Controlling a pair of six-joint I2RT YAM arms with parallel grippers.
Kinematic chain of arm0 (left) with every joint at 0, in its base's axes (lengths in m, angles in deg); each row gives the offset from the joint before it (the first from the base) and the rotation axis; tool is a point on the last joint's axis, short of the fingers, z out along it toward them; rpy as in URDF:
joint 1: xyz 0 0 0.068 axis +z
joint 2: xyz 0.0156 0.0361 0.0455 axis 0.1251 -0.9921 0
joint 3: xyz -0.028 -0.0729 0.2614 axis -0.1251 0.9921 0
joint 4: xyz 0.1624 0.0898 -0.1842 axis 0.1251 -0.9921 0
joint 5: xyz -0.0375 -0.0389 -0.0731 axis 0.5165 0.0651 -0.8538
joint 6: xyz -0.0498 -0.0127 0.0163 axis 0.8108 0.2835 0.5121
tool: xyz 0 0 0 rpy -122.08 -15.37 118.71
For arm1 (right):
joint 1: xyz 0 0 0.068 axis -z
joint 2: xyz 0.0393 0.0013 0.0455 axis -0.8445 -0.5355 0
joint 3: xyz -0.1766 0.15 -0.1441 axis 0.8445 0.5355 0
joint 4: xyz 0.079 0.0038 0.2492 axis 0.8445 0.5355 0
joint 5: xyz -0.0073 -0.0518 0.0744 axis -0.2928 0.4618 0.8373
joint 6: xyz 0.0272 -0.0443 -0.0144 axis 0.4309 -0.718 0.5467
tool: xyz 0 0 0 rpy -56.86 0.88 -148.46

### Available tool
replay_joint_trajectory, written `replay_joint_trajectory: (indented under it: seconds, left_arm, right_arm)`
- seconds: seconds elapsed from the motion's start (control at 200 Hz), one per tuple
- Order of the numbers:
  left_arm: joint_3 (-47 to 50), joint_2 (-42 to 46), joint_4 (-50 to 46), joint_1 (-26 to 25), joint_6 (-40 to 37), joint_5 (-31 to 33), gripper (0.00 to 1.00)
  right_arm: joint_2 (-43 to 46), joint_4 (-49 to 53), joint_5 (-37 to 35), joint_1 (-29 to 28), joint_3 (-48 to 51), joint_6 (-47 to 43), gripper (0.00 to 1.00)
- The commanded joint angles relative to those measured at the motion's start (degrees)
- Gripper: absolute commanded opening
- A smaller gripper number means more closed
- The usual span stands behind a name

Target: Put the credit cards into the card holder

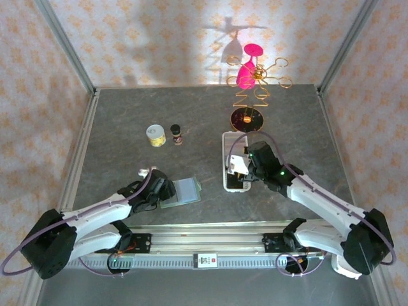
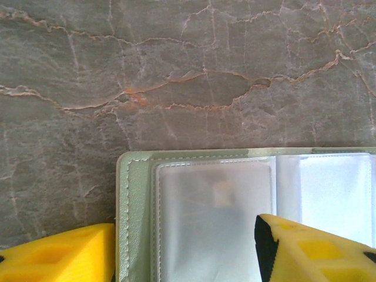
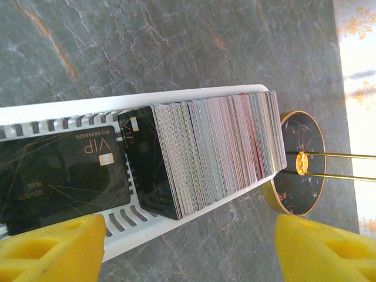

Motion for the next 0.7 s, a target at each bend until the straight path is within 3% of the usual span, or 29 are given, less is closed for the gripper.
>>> replay_joint_trajectory:
  seconds: [0.0,0.696]
  left_arm:
    - [-1.8,-3.4,10.8,-0.1,-2.3,-7.2,0.59]
    - [-4.1,-4.8,12.1,-0.2,-4.5,-12.0,0.56]
  right_arm:
    - [-2.6,-3.2,-1.1,1.0,0.0,-4.2,0.75]
    - [-16.6,-8.3,0.0,2.1,-4.1,-9.7,0.79]
